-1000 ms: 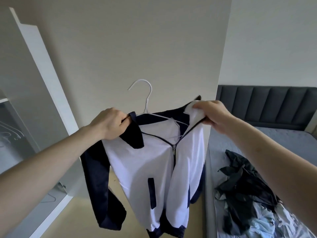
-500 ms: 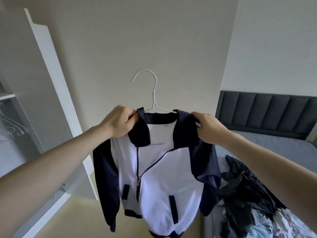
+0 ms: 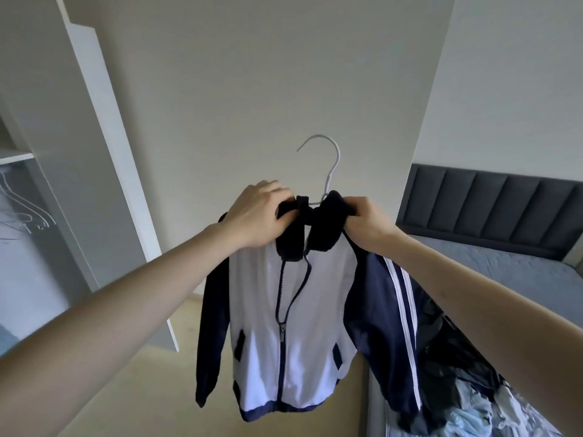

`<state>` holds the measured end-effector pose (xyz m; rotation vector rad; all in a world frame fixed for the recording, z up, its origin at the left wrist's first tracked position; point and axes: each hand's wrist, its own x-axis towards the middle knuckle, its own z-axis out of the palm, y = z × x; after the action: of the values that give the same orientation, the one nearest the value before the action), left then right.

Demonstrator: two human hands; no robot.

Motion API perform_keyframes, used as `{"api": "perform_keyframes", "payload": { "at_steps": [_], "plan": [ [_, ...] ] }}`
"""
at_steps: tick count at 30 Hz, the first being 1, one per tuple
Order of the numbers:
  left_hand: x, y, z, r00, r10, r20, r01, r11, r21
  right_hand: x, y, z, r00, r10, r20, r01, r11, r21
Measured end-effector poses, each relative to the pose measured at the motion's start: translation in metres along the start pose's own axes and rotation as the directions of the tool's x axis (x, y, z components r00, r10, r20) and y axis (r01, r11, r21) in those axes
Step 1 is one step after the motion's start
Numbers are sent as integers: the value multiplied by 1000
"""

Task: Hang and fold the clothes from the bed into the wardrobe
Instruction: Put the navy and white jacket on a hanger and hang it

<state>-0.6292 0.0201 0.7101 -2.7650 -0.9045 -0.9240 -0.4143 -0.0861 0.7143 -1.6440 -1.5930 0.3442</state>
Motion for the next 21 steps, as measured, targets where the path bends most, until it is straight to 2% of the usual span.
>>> {"api": "perform_keyframes", "payload": {
  "at_steps": [2,5,8,10,12,14,16,19,21],
  "plan": [
    [-24,-1,14,992,-94,-89,92,995,-28,-3,9,1,999,22,-28,-21,1000,15],
    [-71,8,43,935,-232,-269,183,963,-196,-5,19,1,998,30,-51,-28,998,48],
    [-119,17,85,881,-385,-273,267,883,-385,-5,26,2,997,42,-66,-40,998,40],
    [-148,24,117,806,-563,-181,398,744,-537,-6,29,2,995,53,-81,-50,998,39],
    [-168,28,148,713,-700,43,575,548,-608,-5,30,2,993,70,-96,-67,997,36],
    [-177,31,176,623,-683,381,748,378,-545,-5,31,2,991,87,-98,-83,996,43],
    [-176,33,196,538,-592,600,837,291,-463,-5,32,2,990,100,-96,-94,993,64],
    [-162,33,211,528,-556,642,841,238,-485,-6,34,6,988,119,-99,-106,987,123],
    [-149,31,217,521,-564,640,827,148,-542,-7,33,7,986,130,-108,-113,982,150]
  ]
}}
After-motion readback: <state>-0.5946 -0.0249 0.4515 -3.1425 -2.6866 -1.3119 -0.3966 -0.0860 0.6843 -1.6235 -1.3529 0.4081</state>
